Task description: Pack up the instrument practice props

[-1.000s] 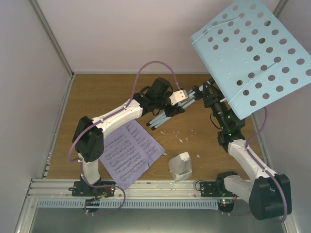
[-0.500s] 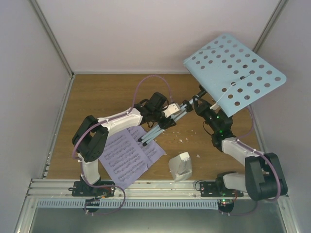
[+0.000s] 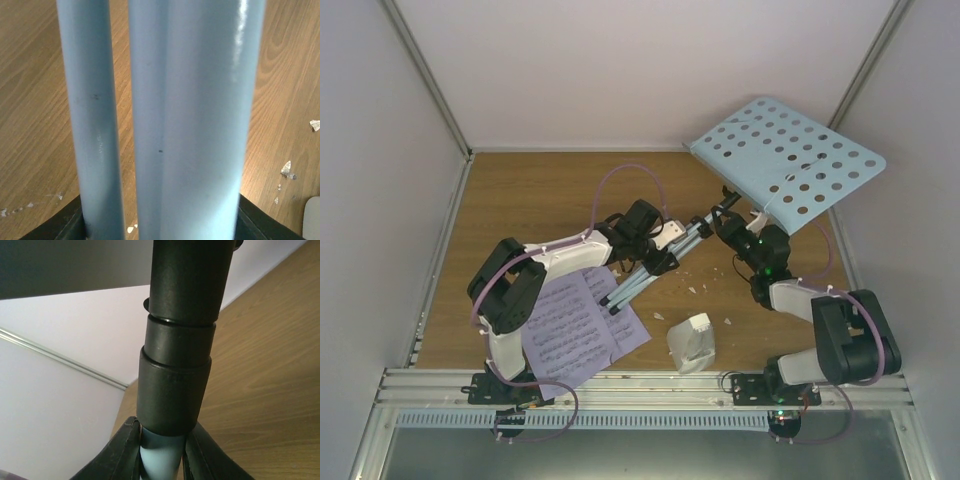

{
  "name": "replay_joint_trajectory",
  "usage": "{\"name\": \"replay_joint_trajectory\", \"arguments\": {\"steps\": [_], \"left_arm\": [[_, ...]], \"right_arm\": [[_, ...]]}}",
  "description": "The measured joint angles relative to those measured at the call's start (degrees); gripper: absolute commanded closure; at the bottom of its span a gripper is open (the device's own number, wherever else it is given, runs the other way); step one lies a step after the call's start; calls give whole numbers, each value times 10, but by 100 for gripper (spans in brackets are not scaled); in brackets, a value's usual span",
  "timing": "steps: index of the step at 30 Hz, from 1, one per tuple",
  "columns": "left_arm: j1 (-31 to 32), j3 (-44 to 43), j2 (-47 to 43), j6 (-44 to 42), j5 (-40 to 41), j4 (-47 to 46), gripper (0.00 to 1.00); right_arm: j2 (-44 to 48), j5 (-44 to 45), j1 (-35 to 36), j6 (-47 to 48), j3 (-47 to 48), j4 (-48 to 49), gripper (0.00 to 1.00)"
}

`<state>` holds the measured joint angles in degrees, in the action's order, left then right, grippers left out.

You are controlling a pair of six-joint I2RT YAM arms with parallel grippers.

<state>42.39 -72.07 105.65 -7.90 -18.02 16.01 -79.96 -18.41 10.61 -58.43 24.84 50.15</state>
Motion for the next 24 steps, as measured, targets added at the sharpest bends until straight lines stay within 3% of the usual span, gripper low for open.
{"name": "replay_joint_trajectory", "arguments": {"steps": [4,9,24], "left_arm": [[0,0,8,1,-5,0,100],[0,0,22,8,-8,2,100],[-4,3,38,19,-7,1,100]], "right_arm": [[-12,7,-1,1,-8,7,74],[-24,34,-4,19,-27,0,54],[-6,69,-8,42,-62,-29,29]]}}
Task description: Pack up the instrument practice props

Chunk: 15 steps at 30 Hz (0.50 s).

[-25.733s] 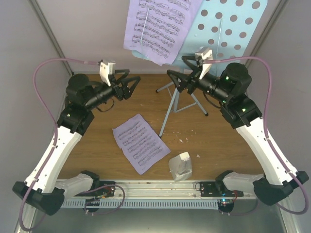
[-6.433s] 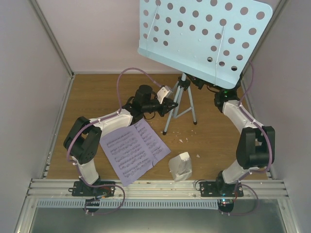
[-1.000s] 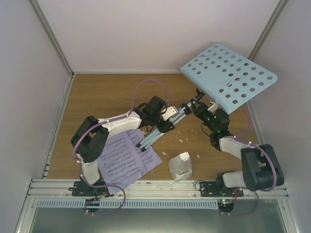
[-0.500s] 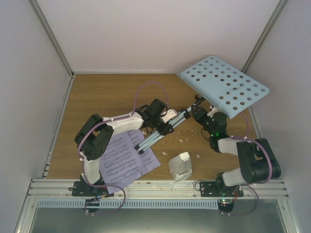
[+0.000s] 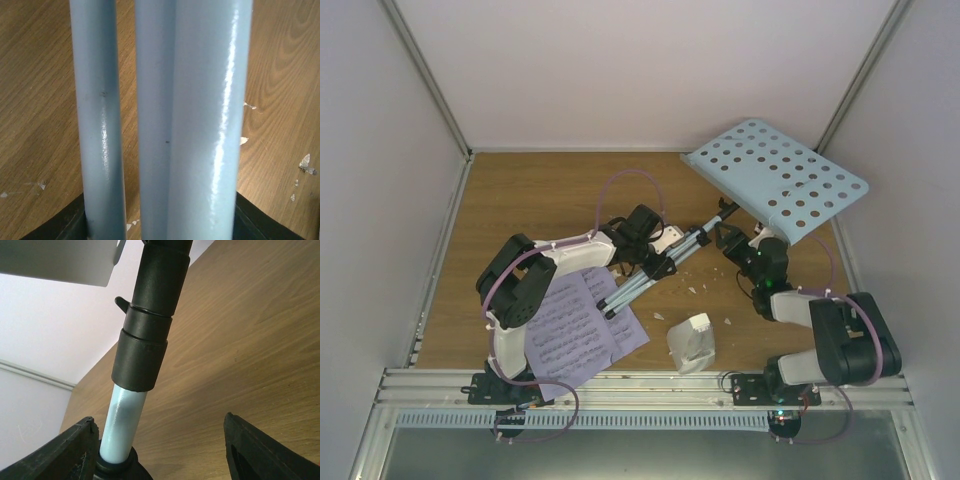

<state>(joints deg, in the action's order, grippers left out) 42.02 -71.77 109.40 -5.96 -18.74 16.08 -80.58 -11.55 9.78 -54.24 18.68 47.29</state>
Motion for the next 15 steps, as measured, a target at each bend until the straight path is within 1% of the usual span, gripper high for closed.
{"name": "replay_joint_trajectory", "arguments": {"steps": [4,15], "left_arm": [[-1,0,0,5,-4,0,100],[-5,11,11,65,-27,-5,100]], "right_arm": [[19,5,-1,3,-9,-11,24],[34,20,-2,2,-34,-38,23]]}}
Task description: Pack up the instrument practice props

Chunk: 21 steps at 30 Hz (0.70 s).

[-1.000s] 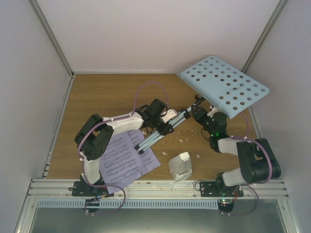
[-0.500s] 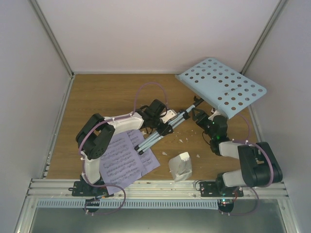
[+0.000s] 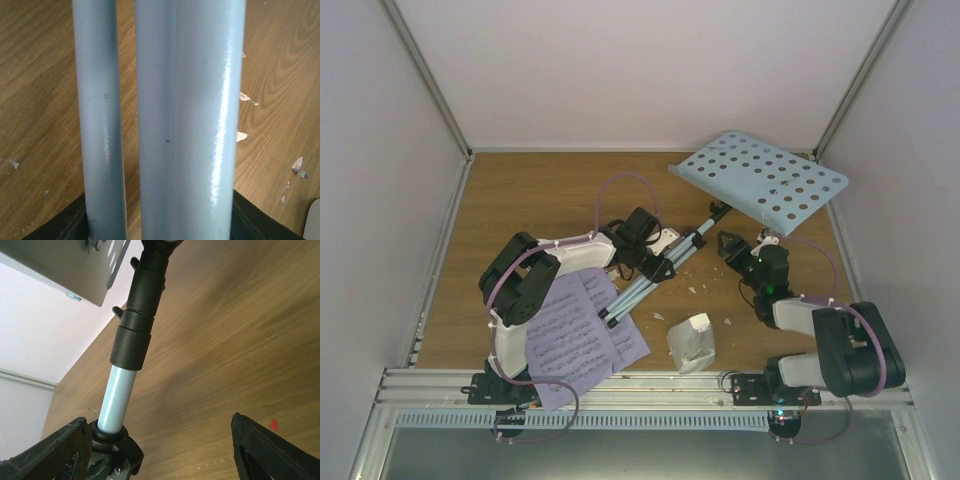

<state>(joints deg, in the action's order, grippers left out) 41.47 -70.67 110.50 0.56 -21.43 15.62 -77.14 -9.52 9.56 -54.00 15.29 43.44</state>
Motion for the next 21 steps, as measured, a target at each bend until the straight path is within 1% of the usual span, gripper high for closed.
{"name": "replay_joint_trajectory", "arguments": {"steps": [8,15,18,21], "left_arm": [[-2,8,9,21,-6,0,100],[-3,9,13,25,-8,-5,100],[-4,9,14,25,-8,-11,100],[-6,9,16,25,-7,-18,100]], "right_arm": [[47,23,-5,-9,-17,-37,22],[114,59,-9,-9,-40,-92,17],[135,76,-11,-8,-40,-115,14],[157,97,-13,-5,-40,-146,8]]}}
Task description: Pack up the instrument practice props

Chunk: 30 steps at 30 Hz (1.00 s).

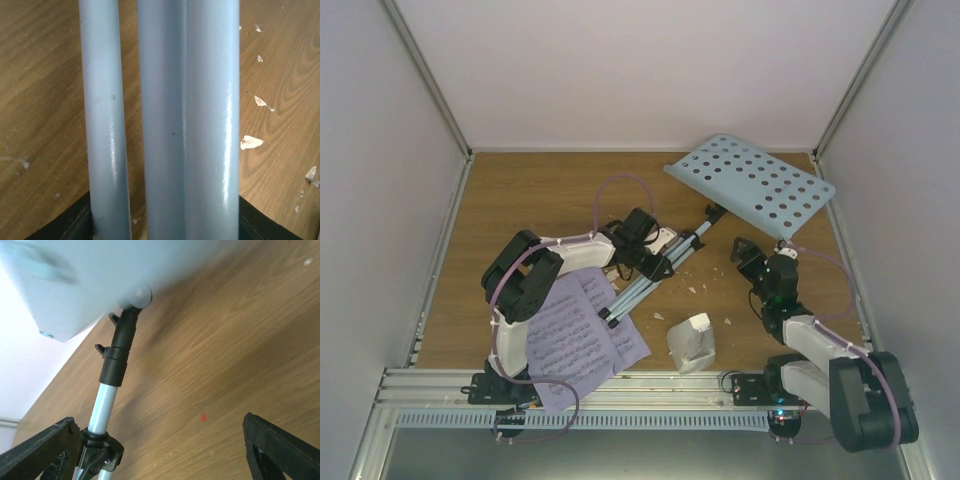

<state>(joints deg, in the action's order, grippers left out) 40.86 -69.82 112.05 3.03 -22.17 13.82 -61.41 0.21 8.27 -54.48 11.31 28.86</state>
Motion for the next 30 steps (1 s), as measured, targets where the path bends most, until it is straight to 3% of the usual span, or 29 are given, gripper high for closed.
{"name": "replay_joint_trajectory", "arguments": {"steps": [6,19,24,28,30], "left_arm": [[-7,-17,10,-22,10,-34,100],[-15,-55,9,-124,-43,-131,100],[-17,-90,13,-166,-55,-122,99],[-22,-117,18,-176,-62,-121,79],[-24,-116,18,-175,-67,-123,61]], "right_arm": [[62,68,-6,2,6,-83,2],[185,186,-9,46,47,-220,1],[217,214,-9,78,84,-241,0],[243,227,-9,112,98,-246,0],[247,231,-9,131,103,-246,0]]}}
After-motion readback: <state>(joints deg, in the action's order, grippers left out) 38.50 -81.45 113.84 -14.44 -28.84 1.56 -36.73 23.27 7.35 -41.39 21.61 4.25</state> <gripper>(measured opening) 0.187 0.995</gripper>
